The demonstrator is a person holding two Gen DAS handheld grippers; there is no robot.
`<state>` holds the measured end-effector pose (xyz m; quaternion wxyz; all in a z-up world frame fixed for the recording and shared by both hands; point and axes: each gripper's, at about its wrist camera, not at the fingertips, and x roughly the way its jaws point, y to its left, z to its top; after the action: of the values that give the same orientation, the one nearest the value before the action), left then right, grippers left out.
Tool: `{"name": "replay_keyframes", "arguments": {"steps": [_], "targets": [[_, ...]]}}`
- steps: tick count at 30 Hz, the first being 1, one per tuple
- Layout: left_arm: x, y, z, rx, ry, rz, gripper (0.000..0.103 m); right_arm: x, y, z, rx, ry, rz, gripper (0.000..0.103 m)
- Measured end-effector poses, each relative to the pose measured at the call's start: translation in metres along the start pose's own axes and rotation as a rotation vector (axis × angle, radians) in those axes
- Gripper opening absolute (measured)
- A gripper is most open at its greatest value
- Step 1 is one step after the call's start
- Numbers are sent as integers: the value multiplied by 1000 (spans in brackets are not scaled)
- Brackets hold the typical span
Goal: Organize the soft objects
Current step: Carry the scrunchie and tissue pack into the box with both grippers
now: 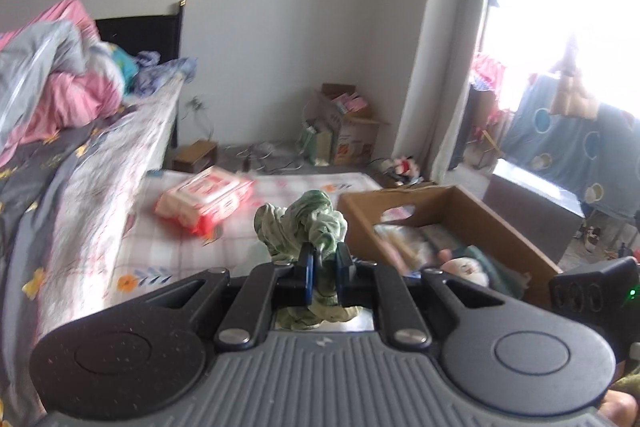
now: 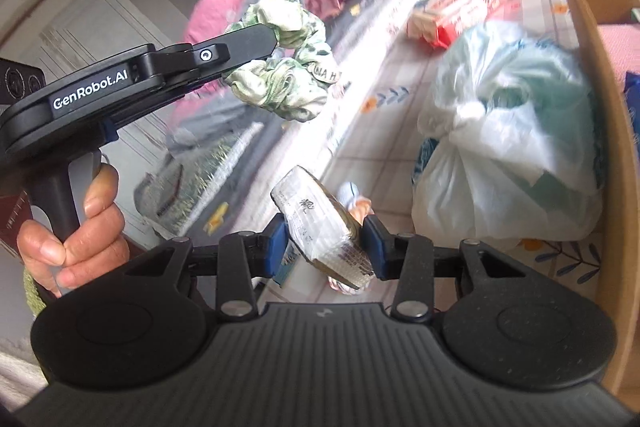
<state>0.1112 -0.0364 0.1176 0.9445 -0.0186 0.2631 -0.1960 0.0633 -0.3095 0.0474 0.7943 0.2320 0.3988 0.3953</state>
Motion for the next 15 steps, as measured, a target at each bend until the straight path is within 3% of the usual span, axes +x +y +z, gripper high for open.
{"name": "replay_keyframes", "arguments": {"steps": [8,12,15], "targets": [[27,-84,24,65,-12,-142,11,-100,-26,6,-3,-184,-42,40],[59,-128,25,99,23,-209,12,-161,-55,1,19,-266,-156,40],[91,-157,17,109,95,-267,12,-202,-81,-6,58,-315,-246,40]]}}
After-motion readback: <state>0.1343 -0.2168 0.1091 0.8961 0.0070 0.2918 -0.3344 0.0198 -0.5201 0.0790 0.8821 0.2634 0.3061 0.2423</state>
